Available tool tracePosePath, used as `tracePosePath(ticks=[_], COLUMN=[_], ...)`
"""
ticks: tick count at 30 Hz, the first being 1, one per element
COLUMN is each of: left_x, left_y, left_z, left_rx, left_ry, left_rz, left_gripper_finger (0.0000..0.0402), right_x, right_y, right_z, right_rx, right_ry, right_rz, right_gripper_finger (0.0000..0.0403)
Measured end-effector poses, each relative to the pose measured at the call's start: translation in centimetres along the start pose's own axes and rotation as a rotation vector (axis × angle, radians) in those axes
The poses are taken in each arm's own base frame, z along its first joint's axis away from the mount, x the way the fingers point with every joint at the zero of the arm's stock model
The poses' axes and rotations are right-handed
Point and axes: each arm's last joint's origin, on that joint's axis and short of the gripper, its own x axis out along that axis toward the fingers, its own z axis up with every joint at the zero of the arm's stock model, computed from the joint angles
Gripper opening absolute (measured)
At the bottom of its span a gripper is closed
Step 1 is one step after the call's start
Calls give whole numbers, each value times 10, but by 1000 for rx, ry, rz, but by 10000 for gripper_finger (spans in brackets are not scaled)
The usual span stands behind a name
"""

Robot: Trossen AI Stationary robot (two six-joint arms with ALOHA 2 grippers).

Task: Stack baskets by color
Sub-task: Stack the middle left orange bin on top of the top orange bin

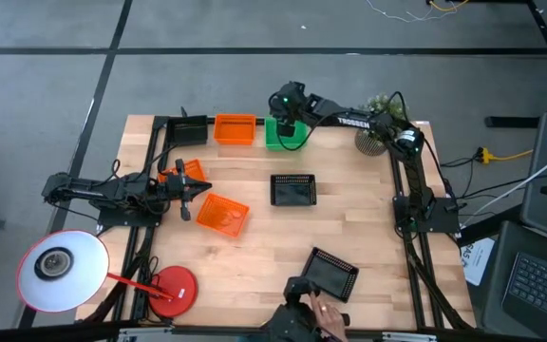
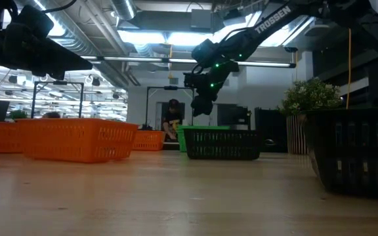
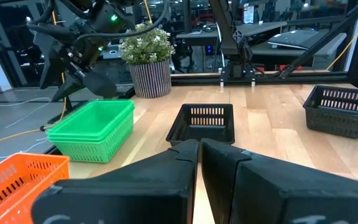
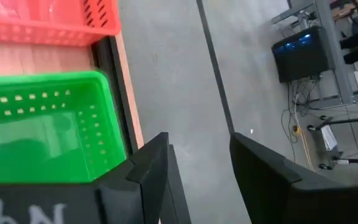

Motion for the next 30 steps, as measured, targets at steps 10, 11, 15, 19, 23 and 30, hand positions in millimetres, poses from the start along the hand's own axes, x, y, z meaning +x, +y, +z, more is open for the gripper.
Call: tracePosePath(ticks=[10, 11, 15, 19, 23, 30], left_x=[0, 0, 0, 0, 0, 0], left_y=[0, 0, 0, 0, 0, 0], left_z=[0, 0, 0, 0, 0, 0], left_rx=[-1, -1, 0, 0, 0, -2], left_ry=[0, 0, 0, 0, 0, -3], left_rz=[-1, -2, -2, -1, 0, 2], left_gripper_finger=[11, 11, 11, 11, 11, 11], right_x=[-30, -39, -84, -119, -132, -142], right_y=[1, 5, 21, 37, 70, 115], right_z=[11, 14, 17, 9, 0, -16], right_rx=[-15, -6, 78, 217, 210, 163], right_ry=[29, 16, 48, 191, 349, 515], right_rz=[-16, 39, 308, 579, 688, 662], right_gripper_finger=[174, 174, 174, 174, 174, 174])
